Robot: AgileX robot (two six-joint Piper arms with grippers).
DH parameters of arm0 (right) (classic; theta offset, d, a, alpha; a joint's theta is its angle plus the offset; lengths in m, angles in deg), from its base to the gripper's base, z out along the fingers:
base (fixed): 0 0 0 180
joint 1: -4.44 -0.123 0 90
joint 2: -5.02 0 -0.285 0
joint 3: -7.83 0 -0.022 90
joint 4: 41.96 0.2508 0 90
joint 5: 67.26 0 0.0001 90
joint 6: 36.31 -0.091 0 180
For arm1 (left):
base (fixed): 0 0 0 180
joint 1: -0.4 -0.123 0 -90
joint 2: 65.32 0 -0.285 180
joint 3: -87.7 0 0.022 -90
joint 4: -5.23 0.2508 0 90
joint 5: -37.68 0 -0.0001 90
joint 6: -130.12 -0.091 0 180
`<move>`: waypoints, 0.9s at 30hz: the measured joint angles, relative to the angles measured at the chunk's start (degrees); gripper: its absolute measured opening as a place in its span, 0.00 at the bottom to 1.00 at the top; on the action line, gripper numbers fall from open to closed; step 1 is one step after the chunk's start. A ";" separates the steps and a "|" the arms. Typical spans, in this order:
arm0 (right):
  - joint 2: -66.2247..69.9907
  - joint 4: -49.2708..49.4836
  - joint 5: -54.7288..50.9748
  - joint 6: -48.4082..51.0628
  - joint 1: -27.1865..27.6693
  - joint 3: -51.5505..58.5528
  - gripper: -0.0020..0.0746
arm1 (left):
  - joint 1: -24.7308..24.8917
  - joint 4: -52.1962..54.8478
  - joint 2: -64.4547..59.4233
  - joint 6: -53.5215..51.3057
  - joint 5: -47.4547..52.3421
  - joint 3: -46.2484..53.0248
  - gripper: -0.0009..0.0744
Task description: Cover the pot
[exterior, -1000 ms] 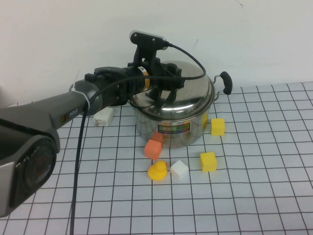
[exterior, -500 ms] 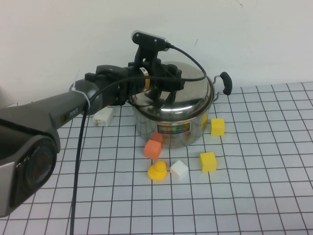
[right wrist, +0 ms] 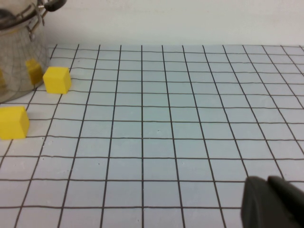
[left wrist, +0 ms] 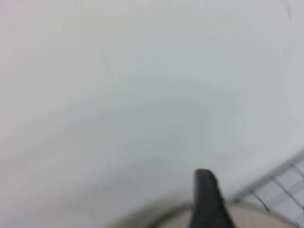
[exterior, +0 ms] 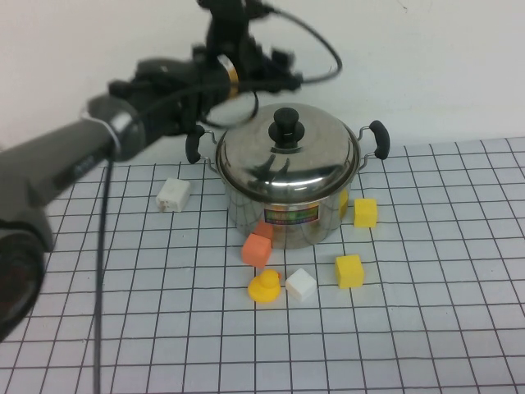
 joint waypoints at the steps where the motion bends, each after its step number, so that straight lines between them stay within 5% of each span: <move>1: 0.00 0.00 0.00 0.00 0.00 0.00 0.04 | 0.00 0.27 1.65 0.16 1.19 0.00 0.51; 9: 0.00 0.00 0.00 0.00 0.00 0.00 0.04 | 0.00 0.71 14.68 1.48 8.26 1.57 0.07; 16: 0.00 0.00 0.00 0.00 0.00 0.00 0.04 | 0.00 1.06 29.32 1.51 8.62 12.19 0.02; 27: 0.00 0.00 0.00 0.00 0.00 0.00 0.04 | 0.00 1.14 56.90 1.51 15.06 46.78 0.01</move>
